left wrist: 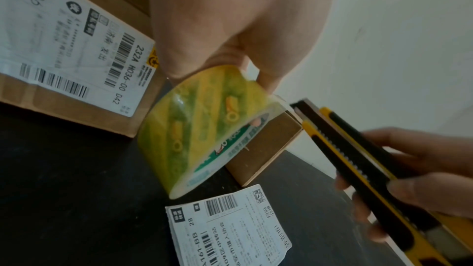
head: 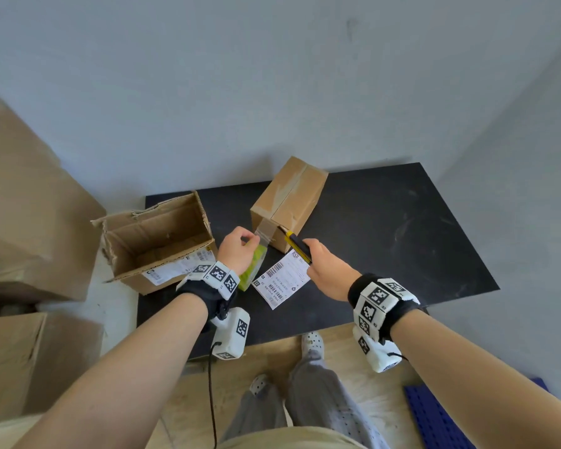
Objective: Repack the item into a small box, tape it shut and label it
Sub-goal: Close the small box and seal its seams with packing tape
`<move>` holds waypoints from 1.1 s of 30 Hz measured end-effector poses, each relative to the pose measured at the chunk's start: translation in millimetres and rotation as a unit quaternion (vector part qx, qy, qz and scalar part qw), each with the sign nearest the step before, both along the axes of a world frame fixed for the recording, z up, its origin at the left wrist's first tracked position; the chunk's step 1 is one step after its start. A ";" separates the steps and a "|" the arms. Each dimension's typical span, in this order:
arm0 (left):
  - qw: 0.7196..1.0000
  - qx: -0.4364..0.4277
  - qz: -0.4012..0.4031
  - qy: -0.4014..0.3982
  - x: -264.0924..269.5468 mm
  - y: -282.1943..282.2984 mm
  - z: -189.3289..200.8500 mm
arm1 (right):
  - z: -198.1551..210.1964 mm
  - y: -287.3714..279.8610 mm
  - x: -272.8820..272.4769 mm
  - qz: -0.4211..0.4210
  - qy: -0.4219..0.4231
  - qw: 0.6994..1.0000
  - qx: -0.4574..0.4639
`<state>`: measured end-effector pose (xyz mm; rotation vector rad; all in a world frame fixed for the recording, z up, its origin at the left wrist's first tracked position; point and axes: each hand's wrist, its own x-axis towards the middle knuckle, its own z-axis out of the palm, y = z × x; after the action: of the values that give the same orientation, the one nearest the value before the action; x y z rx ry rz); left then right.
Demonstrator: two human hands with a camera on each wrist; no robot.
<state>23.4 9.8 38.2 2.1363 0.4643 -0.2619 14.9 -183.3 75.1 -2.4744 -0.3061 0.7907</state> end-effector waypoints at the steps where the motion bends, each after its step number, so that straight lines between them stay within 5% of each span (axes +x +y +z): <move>1: 1.000 0.004 0.005 -0.002 0.3 0.1 -1.1 | 2.0 4.8 1.4 0.012 -0.005 1.000 0.000; 14: 0.997 0.071 0.024 0.002 2.7 -6.6 -8.0 | 3.8 28.8 4.4 0.160 -0.103 0.972 -0.136; 33: 0.989 0.146 -0.014 -0.001 3.3 -19.3 -1.9 | 3.7 28.2 2.4 0.169 -0.127 0.954 -0.214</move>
<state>26.7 -9.5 36.3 2.4298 0.4970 -0.2184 17.3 -155.1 78.8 -2.9901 -0.7371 0.7281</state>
